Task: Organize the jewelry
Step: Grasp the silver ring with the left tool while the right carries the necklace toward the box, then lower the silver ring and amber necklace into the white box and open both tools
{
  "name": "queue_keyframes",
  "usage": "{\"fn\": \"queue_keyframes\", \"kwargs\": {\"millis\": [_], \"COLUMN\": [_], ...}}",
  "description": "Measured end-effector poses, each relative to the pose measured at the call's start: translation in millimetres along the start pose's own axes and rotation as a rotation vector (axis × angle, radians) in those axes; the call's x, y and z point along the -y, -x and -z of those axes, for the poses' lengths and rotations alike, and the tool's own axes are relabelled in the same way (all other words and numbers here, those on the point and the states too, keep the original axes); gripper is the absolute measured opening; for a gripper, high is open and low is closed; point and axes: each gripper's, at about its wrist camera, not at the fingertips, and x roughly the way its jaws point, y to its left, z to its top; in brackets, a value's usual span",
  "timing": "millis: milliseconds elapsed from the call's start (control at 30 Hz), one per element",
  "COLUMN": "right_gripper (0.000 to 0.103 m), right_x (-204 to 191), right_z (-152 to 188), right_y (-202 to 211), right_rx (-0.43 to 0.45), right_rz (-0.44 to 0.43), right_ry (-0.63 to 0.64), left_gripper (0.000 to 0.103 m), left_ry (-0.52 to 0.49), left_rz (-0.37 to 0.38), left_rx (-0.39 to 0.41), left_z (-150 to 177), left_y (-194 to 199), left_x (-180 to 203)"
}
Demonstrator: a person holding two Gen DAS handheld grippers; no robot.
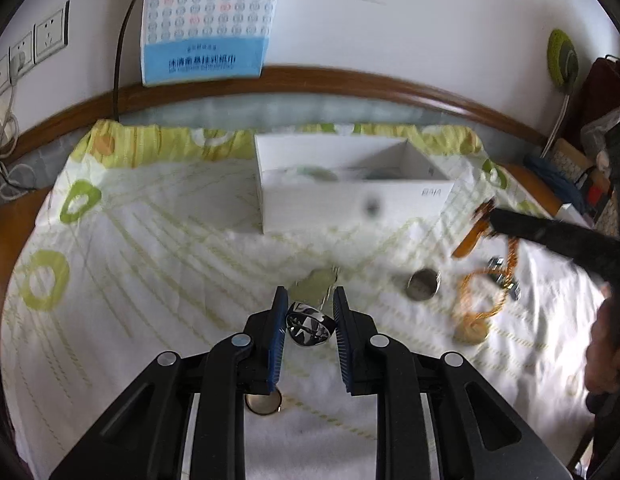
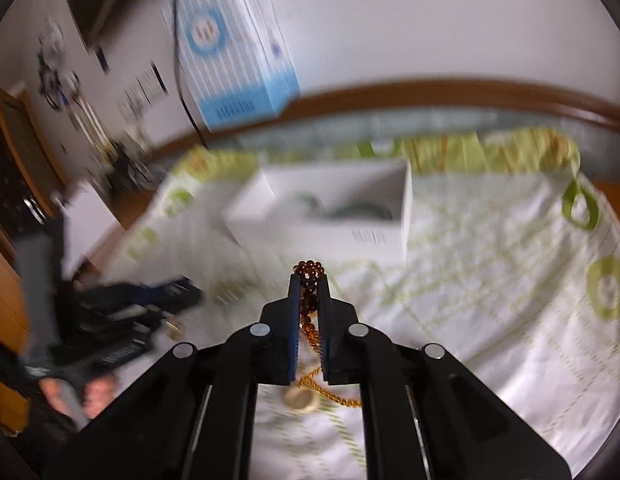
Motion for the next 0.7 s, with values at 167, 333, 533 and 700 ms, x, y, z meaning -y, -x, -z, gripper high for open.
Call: {"fn": "queue_keyframes", "kwargs": {"millis": [167,333,533,700], "right_gripper": [0.007,0.007,0.007,0.007], "right_x": [-14.9,-26.3,-27.6,-16.4], "right_z": [-45.2,-99.7,-145.8,-156.1], "right_y": [38.4,61.5,73.6,43.8], "right_rx": [0.072,0.143,0.24,0.233], "right_rz": [-0.059,-0.076,-0.052,-0.033], "right_ry": [-0.005,0.006,0.011,-0.004], "left_gripper": [0.023,0.023,0.023,0.023], "left_ry": [-0.033,-0.063,-0.083,-0.07], "left_rz": [-0.002,-0.004,-0.01,0.001], "left_rx": [0.061,0.128,0.155,0.11], "left_z": [-35.2,-82.0,-122.4,-131.3], "left_y": [22.5,43.6,38.0,2.0], "left_x": [8.3,18.4,27.8,24.2]}}
